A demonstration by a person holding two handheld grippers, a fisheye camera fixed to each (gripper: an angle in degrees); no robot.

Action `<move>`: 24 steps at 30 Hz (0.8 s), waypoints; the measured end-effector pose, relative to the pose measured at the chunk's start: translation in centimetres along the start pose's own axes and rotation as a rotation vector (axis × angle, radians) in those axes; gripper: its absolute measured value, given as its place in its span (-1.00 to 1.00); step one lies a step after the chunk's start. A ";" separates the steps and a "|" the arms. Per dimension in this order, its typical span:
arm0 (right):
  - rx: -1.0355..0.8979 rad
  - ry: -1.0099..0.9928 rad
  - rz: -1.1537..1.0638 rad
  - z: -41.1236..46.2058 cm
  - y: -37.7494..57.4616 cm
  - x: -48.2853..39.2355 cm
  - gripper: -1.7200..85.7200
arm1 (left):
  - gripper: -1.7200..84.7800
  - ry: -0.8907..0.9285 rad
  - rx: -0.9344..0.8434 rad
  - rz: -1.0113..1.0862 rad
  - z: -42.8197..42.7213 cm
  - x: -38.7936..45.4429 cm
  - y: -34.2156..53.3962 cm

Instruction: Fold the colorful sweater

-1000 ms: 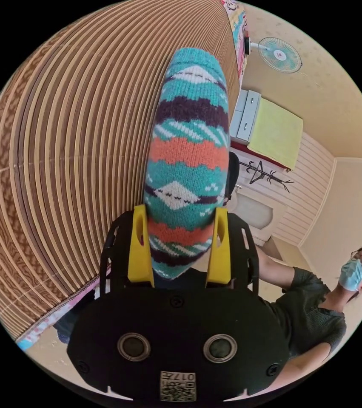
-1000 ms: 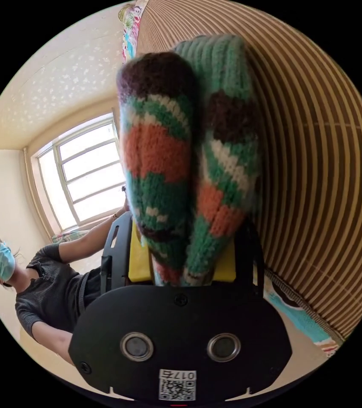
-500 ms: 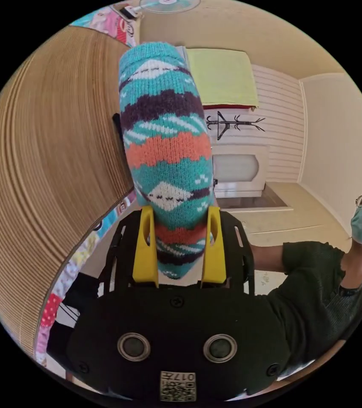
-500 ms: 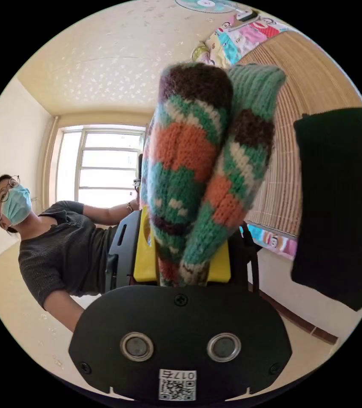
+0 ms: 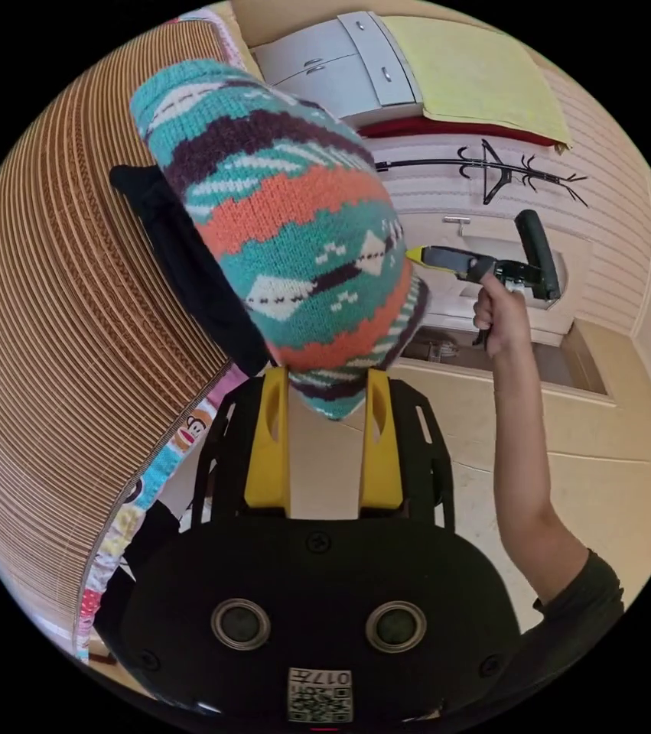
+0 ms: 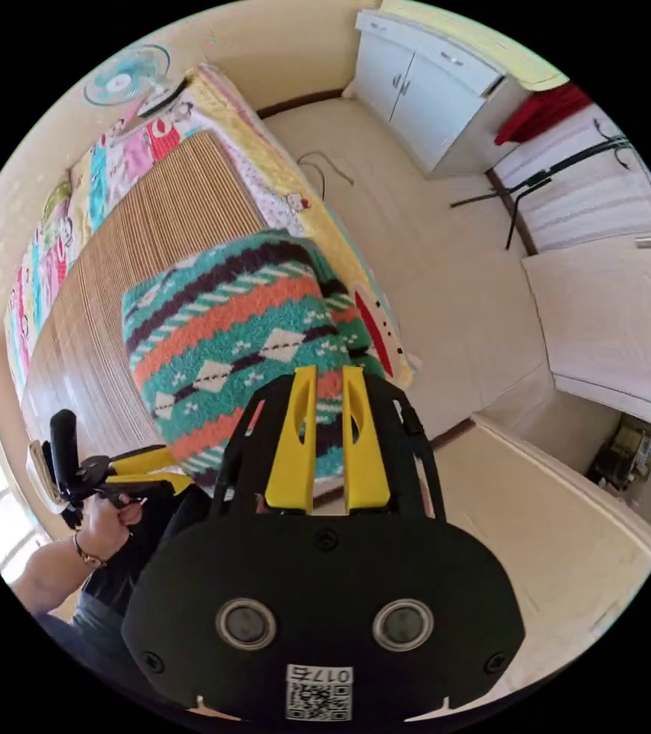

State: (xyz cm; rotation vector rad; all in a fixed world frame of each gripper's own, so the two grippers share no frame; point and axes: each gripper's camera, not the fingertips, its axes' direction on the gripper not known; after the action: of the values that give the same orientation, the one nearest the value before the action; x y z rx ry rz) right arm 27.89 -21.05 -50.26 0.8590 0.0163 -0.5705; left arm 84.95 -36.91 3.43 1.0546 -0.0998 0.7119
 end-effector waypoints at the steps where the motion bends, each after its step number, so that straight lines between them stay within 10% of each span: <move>1: 0.046 -0.019 -0.001 -0.4 1.4 -1.4 -0.87 | -0.65 -0.032 -0.021 0.006 -0.1 0.3 0.2; 11: -0.156 0.691 -0.002 17.0 4.3 -10.6 -0.95 | -0.67 -0.210 -0.183 0.019 -4.5 -4.1 7.0; 17: -0.070 0.285 0.055 13.8 4.3 -5.4 -0.96 | -0.70 -0.311 -0.158 -0.370 -14.1 -16.3 21.6; 24: -0.157 0.325 0.051 13.2 2.6 -5.4 -0.96 | -0.71 -0.143 0.274 -0.899 -25.2 -23.0 42.4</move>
State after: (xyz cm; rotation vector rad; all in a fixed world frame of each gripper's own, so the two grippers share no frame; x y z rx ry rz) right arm 21.70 -26.70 -38.36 0.7889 0.3302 -0.3719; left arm 36.19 -14.93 13.47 1.2631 0.3451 -0.1724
